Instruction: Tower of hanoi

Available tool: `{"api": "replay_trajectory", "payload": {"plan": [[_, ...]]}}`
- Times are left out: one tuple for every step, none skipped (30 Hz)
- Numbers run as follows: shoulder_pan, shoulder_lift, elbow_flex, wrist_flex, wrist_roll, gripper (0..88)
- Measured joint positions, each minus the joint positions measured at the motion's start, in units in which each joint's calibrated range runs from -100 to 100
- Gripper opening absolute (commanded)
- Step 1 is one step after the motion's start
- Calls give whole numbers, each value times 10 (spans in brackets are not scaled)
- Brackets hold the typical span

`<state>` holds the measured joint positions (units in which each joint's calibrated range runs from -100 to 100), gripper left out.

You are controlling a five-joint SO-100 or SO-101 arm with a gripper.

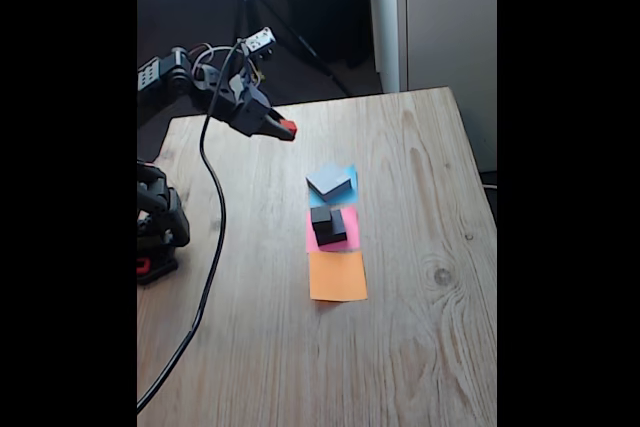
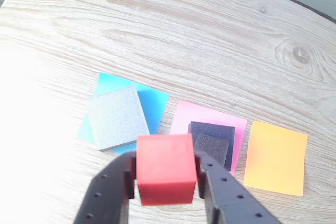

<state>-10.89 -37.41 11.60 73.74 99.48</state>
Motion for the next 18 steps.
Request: {"api": "replay_trajectory", "payload": {"plan": [[-5, -3, -10, 11, 0, 44], [-9, -8, -17, 20, 0, 44], [-13, -11, -19, 26, 0, 44], [-18, -14, -19, 28, 0, 44], [-22, -15, -19, 28, 0, 45], [-25, -18, -16, 27, 0, 45], [-28, -23, -3, 25, 0, 45], [-32, -30, 13, 17, 0, 45], [-36, -41, 40, -2, 0, 45], [-38, -52, 72, -30, 0, 46], [-41, -67, 110, -60, 0, 46], [-43, -81, 157, -99, 0, 46], [-46, -91, 198, -131, 0, 47], [-49, -99, 247, -169, 0, 49], [-52, -103, 286, -205, 0, 49], [-53, -106, 329, -247, 0, 50], [-55, -107, 369, -290, 0, 50], [-57, -107, 409, -334, 0, 50]]}}
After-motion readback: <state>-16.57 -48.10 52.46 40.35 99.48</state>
